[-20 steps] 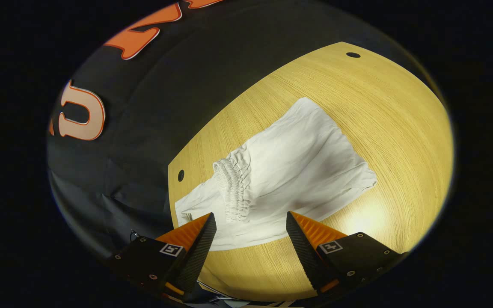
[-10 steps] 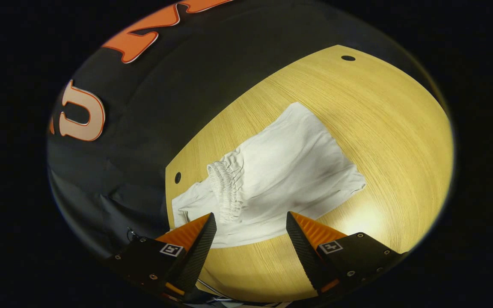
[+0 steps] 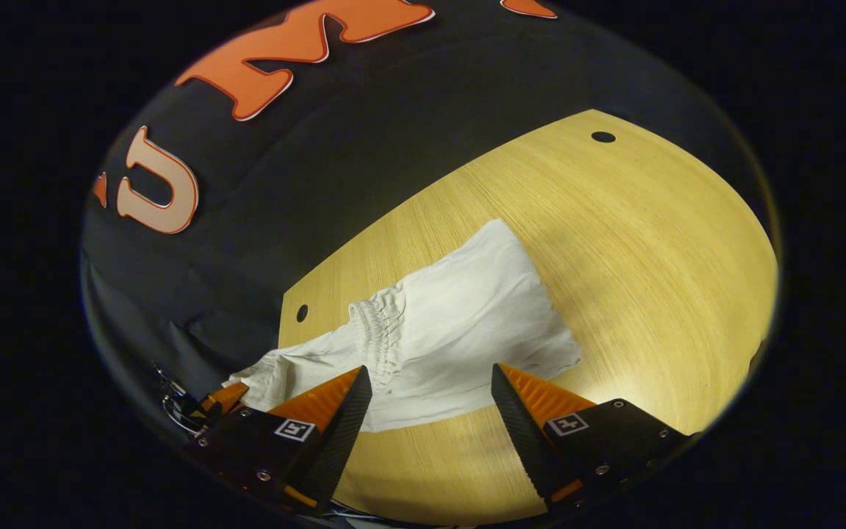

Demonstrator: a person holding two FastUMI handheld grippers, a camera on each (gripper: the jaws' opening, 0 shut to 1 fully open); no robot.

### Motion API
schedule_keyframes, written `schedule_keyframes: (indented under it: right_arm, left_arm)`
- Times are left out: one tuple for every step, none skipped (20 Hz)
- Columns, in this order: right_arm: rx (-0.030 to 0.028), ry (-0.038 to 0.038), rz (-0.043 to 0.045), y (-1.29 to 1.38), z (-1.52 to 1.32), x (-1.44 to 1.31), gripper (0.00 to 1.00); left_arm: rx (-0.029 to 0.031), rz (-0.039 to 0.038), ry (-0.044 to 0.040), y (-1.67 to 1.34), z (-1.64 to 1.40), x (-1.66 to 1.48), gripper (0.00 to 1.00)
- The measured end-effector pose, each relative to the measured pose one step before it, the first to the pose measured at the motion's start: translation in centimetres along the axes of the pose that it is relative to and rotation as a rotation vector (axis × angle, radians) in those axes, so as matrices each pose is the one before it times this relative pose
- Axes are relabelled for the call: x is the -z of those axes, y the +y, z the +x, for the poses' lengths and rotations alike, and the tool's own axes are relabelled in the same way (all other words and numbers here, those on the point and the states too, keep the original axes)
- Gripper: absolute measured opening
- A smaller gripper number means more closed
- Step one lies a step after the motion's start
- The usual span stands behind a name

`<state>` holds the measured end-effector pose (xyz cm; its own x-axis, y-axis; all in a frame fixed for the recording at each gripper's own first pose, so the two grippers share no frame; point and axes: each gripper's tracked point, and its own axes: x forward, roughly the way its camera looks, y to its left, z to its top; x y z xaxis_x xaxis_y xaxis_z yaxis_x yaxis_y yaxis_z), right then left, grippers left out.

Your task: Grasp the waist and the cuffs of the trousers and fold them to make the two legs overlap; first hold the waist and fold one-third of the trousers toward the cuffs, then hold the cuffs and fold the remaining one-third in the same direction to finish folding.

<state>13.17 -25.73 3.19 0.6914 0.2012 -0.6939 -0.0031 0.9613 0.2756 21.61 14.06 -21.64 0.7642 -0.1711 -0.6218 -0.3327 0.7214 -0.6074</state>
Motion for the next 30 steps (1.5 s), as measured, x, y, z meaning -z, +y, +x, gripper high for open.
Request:
schedule_keyframes:
  right_arm:
    - [0.00106,-0.01213,-0.02785,-0.762,-0.630,-0.739,0.99]
    - [0.00187,-0.01278,-0.02997,-0.824,-0.616,-0.714,0.99]
    - [0.00402,-0.01353,-0.02690,-0.935,-0.500,-0.754,0.99]
    - [-0.00154,-0.01105,-0.01939,-0.799,-0.499,-0.622,0.99]
    - [-0.00784,-0.00608,-0.00863,-0.749,-0.467,-0.544,0.99]
    - [-0.00917,-0.00406,-0.00244,-0.651,-0.520,-0.356,0.99]
    - [-0.00575,-0.00319,-0.00100,-0.786,-0.487,-0.333,0.99]
    - [-0.00165,-0.00497,-0.00227,-0.863,-0.247,-0.397,0.99]
    - [-0.00101,-0.00500,-0.00373,-0.982,-0.386,-0.344,0.99]
    - [-0.00038,-0.00178,0.00142,-0.933,-0.352,-0.230,0.98]
    - [-0.00536,0.00068,0.00411,-0.744,-0.461,-0.221,0.98]
    - [-0.00562,0.00128,0.00387,-0.695,-0.389,-0.115,0.99]
    - [-0.00273,-0.00136,0.00212,-0.774,-0.301,-0.182,0.99]
    - [-0.00146,-0.00351,0.00051,-0.776,-0.226,-0.236,0.99]
    - [-0.00129,-0.00179,0.00064,-0.732,-0.288,-0.210,0.99]
    - [-0.00080,-0.00081,0.00228,-0.605,-0.116,-0.191,0.98]
    - [-0.00165,0.00233,0.00441,-0.672,-0.137,-0.122,0.98]
    - [0.00073,0.00252,0.00378,-0.822,-0.077,-0.060,0.98]
    - [0.00329,0.00110,0.00084,-0.705,-0.134,-0.082,0.98]
    - [0.00192,0.00113,-0.00011,-0.768,-0.152,-0.084,0.98]
    - [0.00152,0.00205,-0.00054,-0.578,-0.140,-0.095,0.99]
    - [0.00271,-0.00047,-0.00214,-0.374,-0.117,-0.228,0.99]
    - [0.00439,-0.00024,-0.00258,-0.503,-0.150,-0.199,0.99]
    - [0.00458,-0.00238,0.00076,-0.637,-0.049,-0.188,0.99]
    - [0.00290,-0.00203,0.00273,-0.453,-0.161,-0.166,0.99]
    - [0.00393,-0.00106,0.00408,-0.450,-0.045,-0.187,0.99]
    - [0.00575,-0.00039,0.00499,-0.432,0.007,-0.201,0.99]
    - [0.00598,-0.00194,0.00485,-0.443,-0.126,-0.199,0.98]
    - [0.00524,-0.00340,0.00489,-0.368,-0.013,-0.217,0.99]
    - [0.00445,-0.00559,0.00352,-0.373,-0.095,-0.079,0.99]
  left_arm:
    - [0.00911,0.02617,-0.01758,-1.984,-0.904,-0.216,0.03]
    - [0.01046,0.02113,-0.01568,-2.028,-0.761,0.099,0.03]
    - [0.00838,0.01665,-0.01768,-2.209,-0.455,0.250,0.04]
    - [0.00958,0.01543,-0.01503,-2.223,-0.321,0.191,0.04]
    - [0.00851,0.01578,-0.01183,-1.933,-0.050,0.293,0.03]
    - [0.00856,0.01630,-0.00724,-1.945,-0.139,0.433,0.04]
    - [0.00906,0.01548,-0.00258,-1.774,0.088,0.622,0.04]
    - [0.01047,0.01597,0.00101,-2.007,0.118,0.739,0.04]
    - [0.00771,0.01563,0.00299,-1.857,0.379,0.853,0.04]
    - [0.01057,0.01377,0.00669,-1.865,0.498,0.880,0.04]
    - [0.01023,0.01149,0.00736,-1.601,0.373,0.764,0.04]
    - [0.00836,0.01320,0.00695,-1.470,0.351,0.753,0.04]
    - [0.00338,0.01659,0.00526,-1.285,0.372,0.785,0.04]
    - [0.00573,0.01861,0.00820,-1.448,0.461,0.864,0.04]
    - [0.00646,0.01784,0.01114,-1.458,0.599,1.003,0.04]
    - [0.00667,0.01780,0.01189,-1.324,0.534,1.036,0.04]
    - [0.00452,0.01763,0.01356,-1.042,0.691,1.022,0.04]
    - [0.00291,0.01825,0.01728,-1.166,0.851,1.097,0.03]
    - [0.00008,0.01779,0.01690,-0.910,1.160,0.996,0.04]
    - [0.00261,0.01487,0.01907,-0.831,1.087,1.022,0.04]
    - [0.00155,0.01182,0.01951,-0.620,0.819,1.010,0.04]
    - [-0.00316,0.01266,0.02055,-0.605,1.125,0.970,0.04]
    - [-0.00746,0.01072,0.01968,-0.447,0.922,1.132,0.04]
    - [-0.00473,0.00970,0.01916,-0.705,1.046,1.177,0.03]
    - [-0.00345,0.01181,0.01864,-0.513,1.013,1.144,0.04]
    - [-0.00425,0.01493,0.02004,-0.638,1.119,0.939,0.04]
    - [-0.00875,0.01498,0.02220,-0.283,1.007,0.686,0.04]
    - [-0.01402,0.01381,0.02197,-0.122,0.719,0.634,0.03]
    - [-0.01003,0.01516,0.02997,-0.449,0.505,0.989,0.03]
    - [-0.00534,0.01000,0.01920,-0.580,0.770,0.734,0.03]
